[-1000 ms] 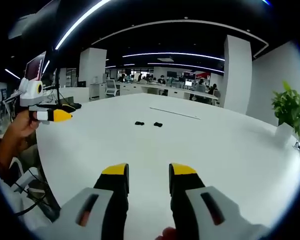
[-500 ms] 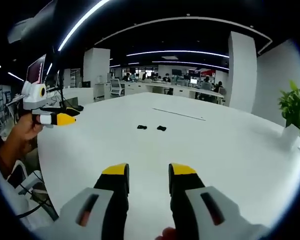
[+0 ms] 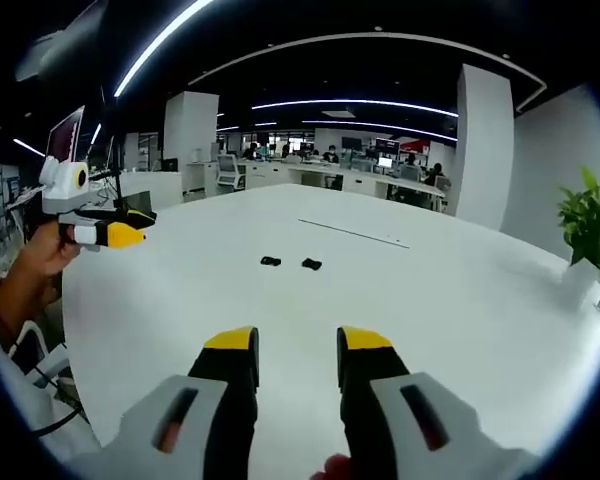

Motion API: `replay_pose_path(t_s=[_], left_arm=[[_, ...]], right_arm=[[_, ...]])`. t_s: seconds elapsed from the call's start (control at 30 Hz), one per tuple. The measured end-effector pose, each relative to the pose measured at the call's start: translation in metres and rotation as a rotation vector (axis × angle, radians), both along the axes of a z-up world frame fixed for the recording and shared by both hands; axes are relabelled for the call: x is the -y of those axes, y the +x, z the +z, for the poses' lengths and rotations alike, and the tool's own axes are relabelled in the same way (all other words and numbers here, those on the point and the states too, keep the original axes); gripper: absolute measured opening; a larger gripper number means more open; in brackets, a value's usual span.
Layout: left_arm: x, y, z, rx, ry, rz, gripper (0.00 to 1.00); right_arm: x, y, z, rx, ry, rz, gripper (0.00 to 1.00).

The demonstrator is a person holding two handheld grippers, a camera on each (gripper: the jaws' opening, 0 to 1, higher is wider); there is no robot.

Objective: Snap the two parts of the plastic buckle together until the buckle closes and remains connected.

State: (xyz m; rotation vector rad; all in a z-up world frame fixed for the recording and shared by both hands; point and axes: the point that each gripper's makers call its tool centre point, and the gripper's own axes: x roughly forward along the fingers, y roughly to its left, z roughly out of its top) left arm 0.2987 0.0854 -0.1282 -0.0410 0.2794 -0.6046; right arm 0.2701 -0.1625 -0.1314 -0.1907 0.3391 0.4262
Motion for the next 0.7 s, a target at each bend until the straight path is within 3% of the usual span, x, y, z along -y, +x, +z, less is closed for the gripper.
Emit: replay_pose_path(t_s=[0.7], left_arm=[[0.005, 0.032, 0.001, -0.005, 0.008, -0.021, 0.44]], right_arm=[[0.007, 0.034, 0.005, -0.006, 0.020, 0.008, 0.30]])
